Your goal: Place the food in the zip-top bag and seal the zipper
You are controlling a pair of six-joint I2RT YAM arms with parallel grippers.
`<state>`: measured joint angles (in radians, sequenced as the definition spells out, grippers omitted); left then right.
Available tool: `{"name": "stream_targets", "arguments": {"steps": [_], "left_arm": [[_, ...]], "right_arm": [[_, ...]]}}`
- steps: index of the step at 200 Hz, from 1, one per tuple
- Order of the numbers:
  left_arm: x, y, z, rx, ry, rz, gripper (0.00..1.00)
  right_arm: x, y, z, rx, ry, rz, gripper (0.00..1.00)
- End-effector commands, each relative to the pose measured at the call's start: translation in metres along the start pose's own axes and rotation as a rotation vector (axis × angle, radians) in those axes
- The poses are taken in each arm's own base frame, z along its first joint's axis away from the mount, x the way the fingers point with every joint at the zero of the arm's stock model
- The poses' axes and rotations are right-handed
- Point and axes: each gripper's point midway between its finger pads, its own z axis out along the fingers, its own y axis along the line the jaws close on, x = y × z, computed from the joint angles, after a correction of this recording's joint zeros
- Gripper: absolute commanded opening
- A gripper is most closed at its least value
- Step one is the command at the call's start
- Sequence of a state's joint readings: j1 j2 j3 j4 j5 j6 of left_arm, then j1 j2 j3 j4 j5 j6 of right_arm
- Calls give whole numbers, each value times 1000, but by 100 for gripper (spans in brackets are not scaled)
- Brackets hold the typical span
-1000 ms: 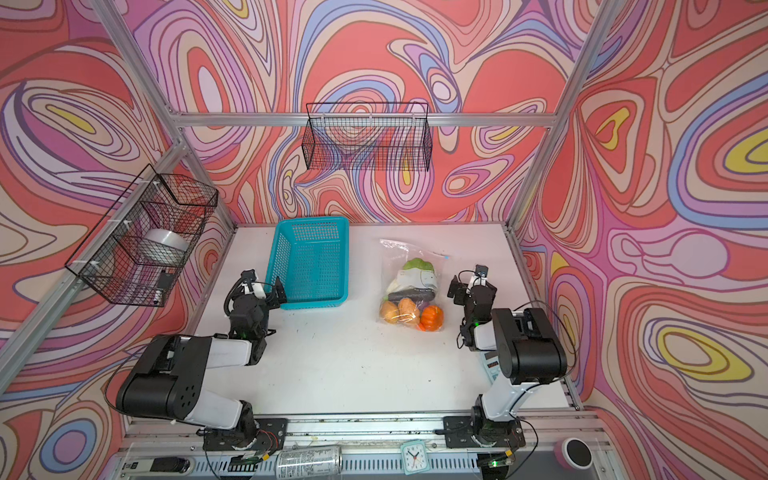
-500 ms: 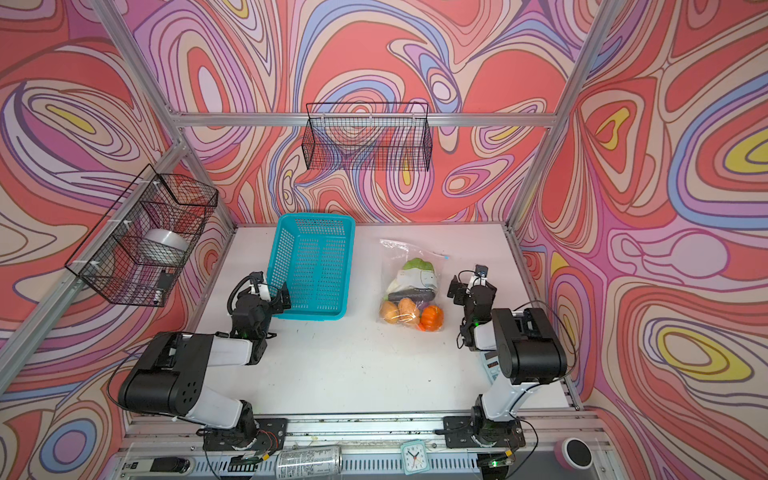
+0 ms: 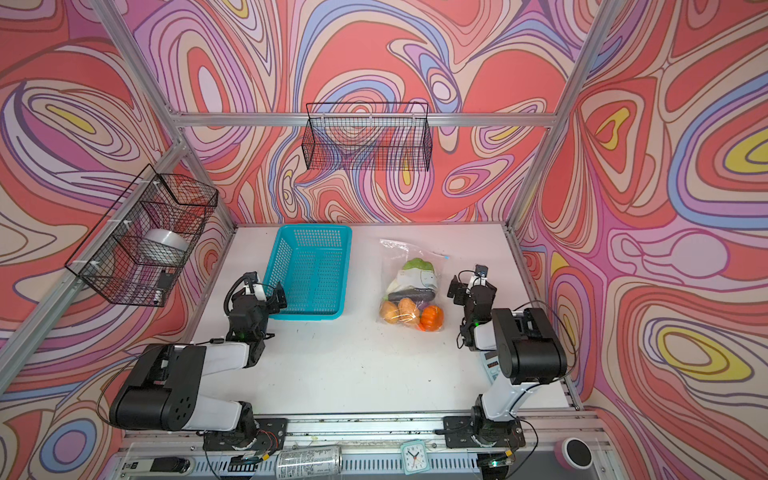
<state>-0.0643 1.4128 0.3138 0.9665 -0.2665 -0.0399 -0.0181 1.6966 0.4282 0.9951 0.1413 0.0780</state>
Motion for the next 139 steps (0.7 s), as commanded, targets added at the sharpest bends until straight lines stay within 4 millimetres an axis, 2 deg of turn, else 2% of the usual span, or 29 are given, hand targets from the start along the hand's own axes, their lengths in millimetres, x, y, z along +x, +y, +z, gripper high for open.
{"name": "stream_targets", "arguments": {"steps": [1,26,52,63,76,94,117,118,122,139], "left_arm": [[9,10,-5,-42,38,5,100],[-4,6,-6,-20,67,23,100],[-19,33,-11,-179,53,-14,100],[-16,45,-13,-232,78,-34,100],[-12,49,-11,-224,104,-46,100],[-6,43,-4,-178,137,-58,100],[3,20,7,-36,236,-110,100],[-4,19,9,-27,226,-116,100],[-8,15,12,-6,237,-124,100],[-6,-3,18,91,309,-171,100]], "right_arm": [[-3,4,4,-10,-8,-8,98],[-3,3,4,-8,-7,-9,98],[-3,3,4,-8,-7,-9,98],[-3,3,4,-9,-7,-8,99],[-4,3,4,-8,-8,-8,98],[-3,3,4,-9,-8,-9,98],[-3,3,4,-8,-8,-9,98],[-3,3,4,-9,-8,-10,98],[-3,3,4,-9,-8,-10,98],[-3,3,4,-8,-7,-9,98]]}}
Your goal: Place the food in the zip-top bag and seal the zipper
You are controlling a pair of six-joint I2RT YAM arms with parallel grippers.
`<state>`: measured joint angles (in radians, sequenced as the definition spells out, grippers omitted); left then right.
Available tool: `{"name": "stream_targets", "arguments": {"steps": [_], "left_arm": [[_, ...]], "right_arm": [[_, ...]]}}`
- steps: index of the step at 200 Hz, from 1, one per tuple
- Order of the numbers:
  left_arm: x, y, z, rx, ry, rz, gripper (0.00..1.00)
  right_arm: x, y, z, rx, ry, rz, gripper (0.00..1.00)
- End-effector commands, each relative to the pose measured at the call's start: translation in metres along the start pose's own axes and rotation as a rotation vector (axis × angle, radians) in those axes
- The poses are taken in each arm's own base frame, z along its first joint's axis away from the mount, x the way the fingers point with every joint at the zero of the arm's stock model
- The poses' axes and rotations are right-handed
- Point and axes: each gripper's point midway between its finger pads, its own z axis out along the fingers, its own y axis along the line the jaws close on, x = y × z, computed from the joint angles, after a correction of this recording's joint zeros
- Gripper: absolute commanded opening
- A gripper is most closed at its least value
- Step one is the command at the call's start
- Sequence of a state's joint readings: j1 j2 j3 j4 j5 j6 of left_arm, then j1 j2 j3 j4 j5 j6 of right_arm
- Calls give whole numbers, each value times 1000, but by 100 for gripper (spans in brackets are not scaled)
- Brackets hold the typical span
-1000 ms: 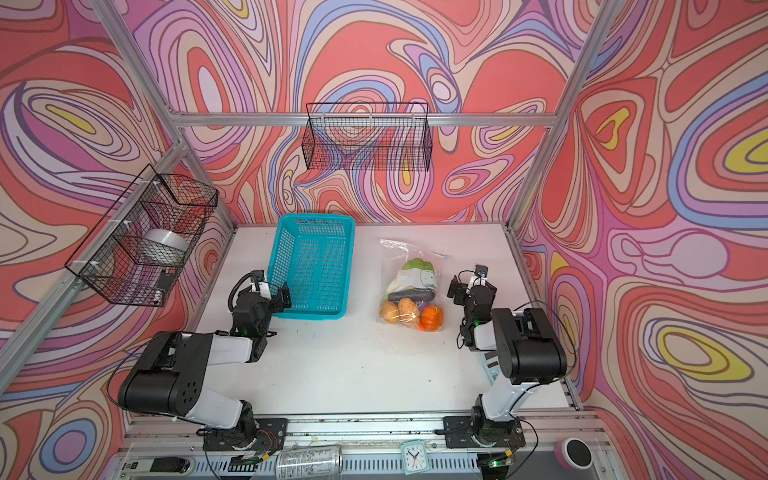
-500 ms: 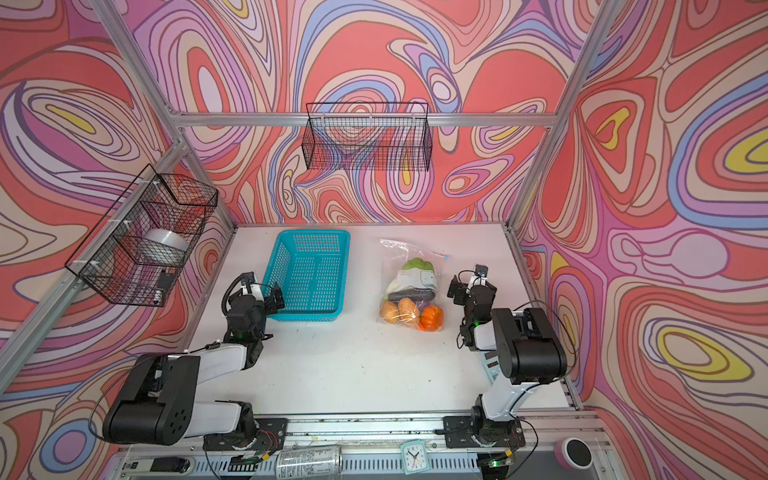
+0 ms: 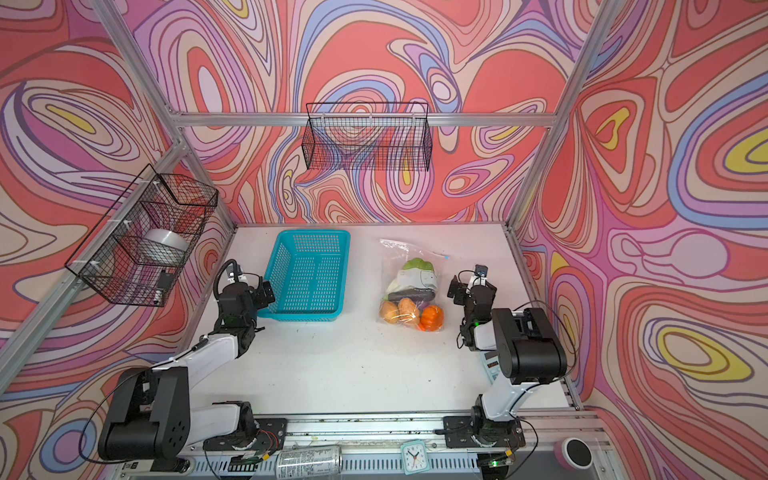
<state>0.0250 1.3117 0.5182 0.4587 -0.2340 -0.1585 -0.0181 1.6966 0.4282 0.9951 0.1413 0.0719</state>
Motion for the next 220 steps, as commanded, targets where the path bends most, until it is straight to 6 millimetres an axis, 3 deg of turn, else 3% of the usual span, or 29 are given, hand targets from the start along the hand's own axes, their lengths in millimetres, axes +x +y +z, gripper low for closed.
{"name": "stream_targets", "arguments": {"steps": [1,52,77,97,129,144,158,177,200,220], "left_arm": [[5,-30,6,170,129,-65,100],[27,-84,21,421,409,-143,94],[35,-104,30,501,501,-207,86],[27,-130,26,574,509,-246,83],[10,-192,1,667,477,-131,85],[0,-205,-7,677,453,-102,86],[-14,-197,-11,639,406,-94,89],[-31,-170,-13,517,316,-33,95],[-38,-116,-10,327,252,3,97],[-30,-70,-10,211,229,-18,97]], "right_arm": [[-3,3,4,-8,-7,-3,98],[-3,3,4,-9,-8,-3,98],[-4,3,4,-7,-8,-4,98],[-3,3,4,-8,-7,-4,98],[-3,3,4,-9,-7,-4,98],[-3,3,4,-10,-7,-3,98],[-4,4,4,-10,-8,-3,98],[-4,3,4,-9,-9,-3,98],[-3,3,4,-8,-8,-4,98],[-3,3,4,-9,-7,-4,98]]}}
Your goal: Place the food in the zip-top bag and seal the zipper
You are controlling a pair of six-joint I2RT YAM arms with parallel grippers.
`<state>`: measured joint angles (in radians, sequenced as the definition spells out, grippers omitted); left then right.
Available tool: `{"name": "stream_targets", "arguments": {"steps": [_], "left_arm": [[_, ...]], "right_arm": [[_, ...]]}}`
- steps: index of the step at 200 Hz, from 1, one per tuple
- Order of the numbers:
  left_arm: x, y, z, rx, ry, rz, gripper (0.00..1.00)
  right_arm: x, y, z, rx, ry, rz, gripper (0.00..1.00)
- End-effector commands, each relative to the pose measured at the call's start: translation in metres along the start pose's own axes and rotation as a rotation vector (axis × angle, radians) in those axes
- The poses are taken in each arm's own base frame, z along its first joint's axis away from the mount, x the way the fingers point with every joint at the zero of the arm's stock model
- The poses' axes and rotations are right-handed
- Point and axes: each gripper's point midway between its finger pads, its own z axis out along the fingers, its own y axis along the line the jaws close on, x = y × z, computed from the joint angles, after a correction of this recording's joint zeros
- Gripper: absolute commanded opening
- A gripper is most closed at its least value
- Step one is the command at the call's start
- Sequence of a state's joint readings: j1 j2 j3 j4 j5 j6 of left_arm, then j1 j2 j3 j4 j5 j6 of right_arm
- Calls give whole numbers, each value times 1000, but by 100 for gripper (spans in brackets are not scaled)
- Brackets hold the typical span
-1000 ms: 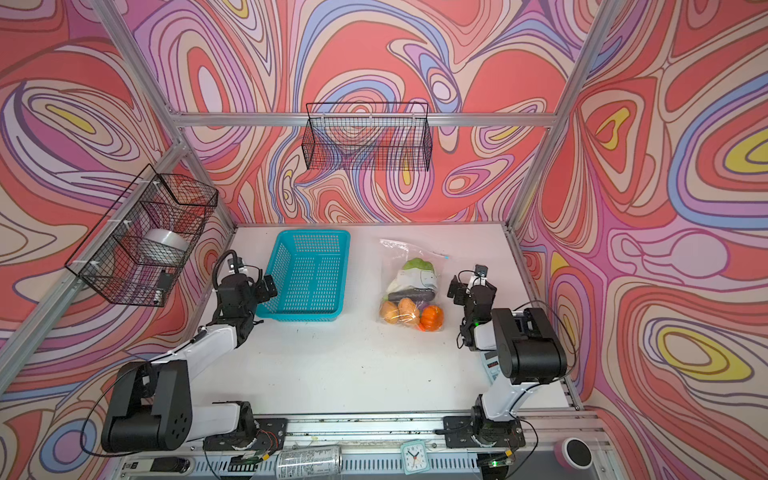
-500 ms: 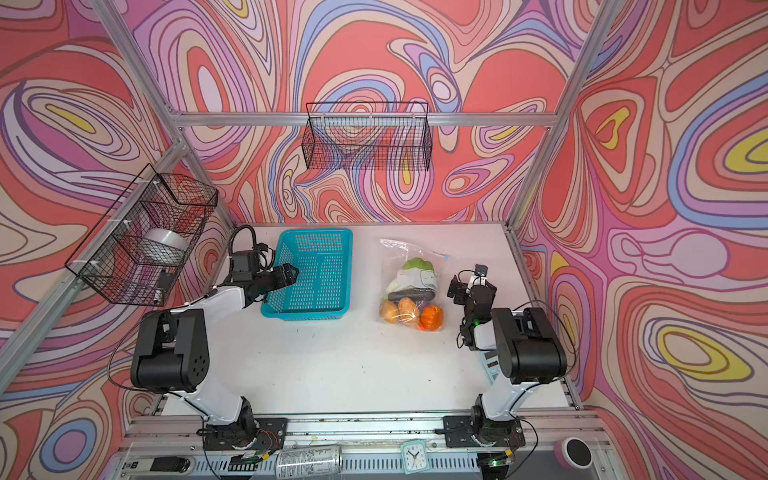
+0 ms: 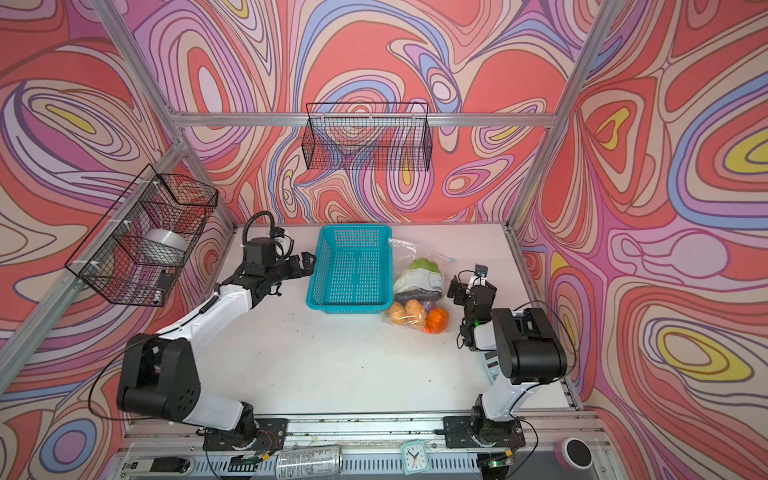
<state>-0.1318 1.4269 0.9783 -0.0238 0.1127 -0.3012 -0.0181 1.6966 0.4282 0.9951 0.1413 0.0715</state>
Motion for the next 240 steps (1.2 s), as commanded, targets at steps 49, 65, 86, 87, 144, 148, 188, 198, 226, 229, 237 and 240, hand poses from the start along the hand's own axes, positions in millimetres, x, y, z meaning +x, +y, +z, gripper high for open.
{"name": "stream_targets", "arguments": {"steps": [49,65,86,87,144,148,188,198,226,229,237,240], "left_arm": [[42,122,-44,-471,-150,37,98],[46,122,-36,-447,-194,37,98],[52,115,-21,-394,-169,105,97],[52,115,-21,-393,-170,109,96],[78,102,-5,-262,-254,239,97],[82,102,-3,-254,-257,242,97],[88,102,-5,-242,-307,239,99],[86,103,-1,-269,-311,257,100],[87,102,3,-274,-282,264,100],[86,102,2,-276,-287,264,100],[87,102,2,-276,-272,261,100],[87,102,2,-278,-269,261,100]], "right_arm": [[-3,3,4,-9,-8,-4,98],[-3,3,4,-8,-7,-4,98],[-3,3,4,-9,-8,-4,98],[-3,3,4,-8,-7,-3,99],[-3,3,4,-8,-8,-4,98],[-3,3,4,-9,-7,-3,98],[-4,3,4,-6,-9,-3,98],[-4,3,4,-7,-9,-4,98],[-4,3,4,-5,-8,-5,99],[-4,3,4,-5,-8,-6,98],[-4,3,4,-5,-8,-6,98],[-4,3,4,-6,-8,-6,98]]}}
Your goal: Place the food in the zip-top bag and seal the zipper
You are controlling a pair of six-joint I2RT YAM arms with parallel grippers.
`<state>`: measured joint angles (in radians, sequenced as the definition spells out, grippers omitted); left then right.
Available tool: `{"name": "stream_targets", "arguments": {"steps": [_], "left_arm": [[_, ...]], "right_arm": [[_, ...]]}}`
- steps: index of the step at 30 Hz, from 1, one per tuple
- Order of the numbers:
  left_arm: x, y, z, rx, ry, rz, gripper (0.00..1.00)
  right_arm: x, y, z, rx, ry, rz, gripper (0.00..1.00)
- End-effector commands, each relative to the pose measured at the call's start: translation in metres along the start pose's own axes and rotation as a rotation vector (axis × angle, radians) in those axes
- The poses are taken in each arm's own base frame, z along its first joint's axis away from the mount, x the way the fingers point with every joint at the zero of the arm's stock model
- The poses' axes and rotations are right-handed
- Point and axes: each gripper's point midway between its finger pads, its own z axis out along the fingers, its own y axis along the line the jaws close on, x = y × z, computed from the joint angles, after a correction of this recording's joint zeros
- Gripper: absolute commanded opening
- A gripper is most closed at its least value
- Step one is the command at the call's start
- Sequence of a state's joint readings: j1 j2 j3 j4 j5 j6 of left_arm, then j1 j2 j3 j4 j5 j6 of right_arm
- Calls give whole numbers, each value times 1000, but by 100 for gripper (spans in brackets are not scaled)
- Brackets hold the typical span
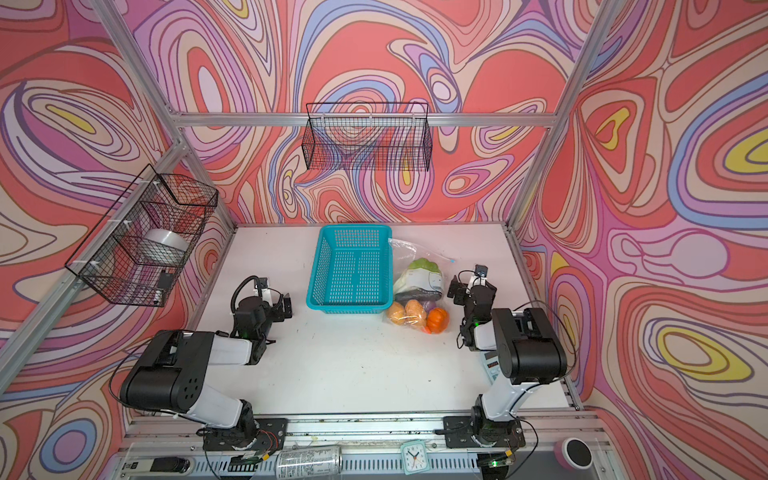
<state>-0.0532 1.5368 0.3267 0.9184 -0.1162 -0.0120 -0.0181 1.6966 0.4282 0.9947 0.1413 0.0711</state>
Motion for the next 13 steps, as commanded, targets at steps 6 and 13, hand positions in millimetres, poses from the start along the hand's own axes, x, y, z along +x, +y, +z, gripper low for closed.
{"name": "stream_targets", "arguments": {"steps": [6,13], "left_arm": [[-14,1,1,-19,-48,16,100],[-15,2,2,-23,-47,16,100]], "right_arm": [[-3,4,5,-4,1,-10,98],[-3,5,5,-6,-2,-11,98]]}}
